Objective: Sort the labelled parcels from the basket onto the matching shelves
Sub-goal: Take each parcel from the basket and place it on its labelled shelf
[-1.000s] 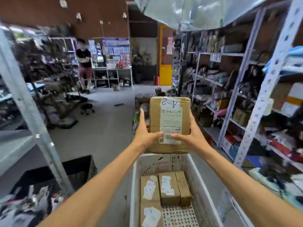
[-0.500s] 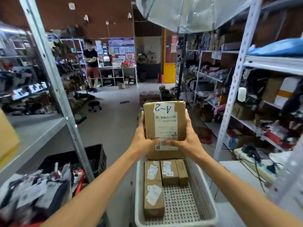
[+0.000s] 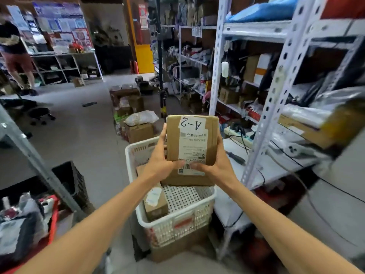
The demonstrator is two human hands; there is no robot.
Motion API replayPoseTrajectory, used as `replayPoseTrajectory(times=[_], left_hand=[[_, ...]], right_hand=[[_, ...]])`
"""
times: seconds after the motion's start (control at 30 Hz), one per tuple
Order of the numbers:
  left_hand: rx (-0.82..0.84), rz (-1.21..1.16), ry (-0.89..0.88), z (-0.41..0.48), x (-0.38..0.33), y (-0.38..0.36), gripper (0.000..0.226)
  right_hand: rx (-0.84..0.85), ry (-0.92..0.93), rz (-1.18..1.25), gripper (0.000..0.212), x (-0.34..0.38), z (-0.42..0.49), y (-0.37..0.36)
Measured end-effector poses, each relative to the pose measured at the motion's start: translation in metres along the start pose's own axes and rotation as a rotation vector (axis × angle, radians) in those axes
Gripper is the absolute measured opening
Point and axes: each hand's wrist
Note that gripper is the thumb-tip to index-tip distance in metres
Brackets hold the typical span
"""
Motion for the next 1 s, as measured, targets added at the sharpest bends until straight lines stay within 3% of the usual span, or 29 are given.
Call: replayPoseTrajectory(times=[0.43, 0.7, 1.0], left_hand=[[0.197, -0.104, -0.053, -0.072, -0.087, -0.174, 0.116], [0.448, -0.25, -0.12, -0.089, -0.153, -0.322, 0.108], [0.877, -0.389, -0.29, -0.088, -0.216, -0.469, 0.112]], right_hand=[[-0.257, -0.03, -0.106, 0.119, -0.02, -0.151, 0.164], [-0.561, -0.105, -0.177, 0.12, -0.032, -0.246, 0.293], [-1.038, -0.218, -0.216, 0.11, -0.03, -0.339, 0.388]])
Point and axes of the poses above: each hand's wrist, its own z-axis towards the middle knuckle, its own y-axis out of the back of the hand, x = y × z, and after that the axes turned 9 degrees about -y, right-handed
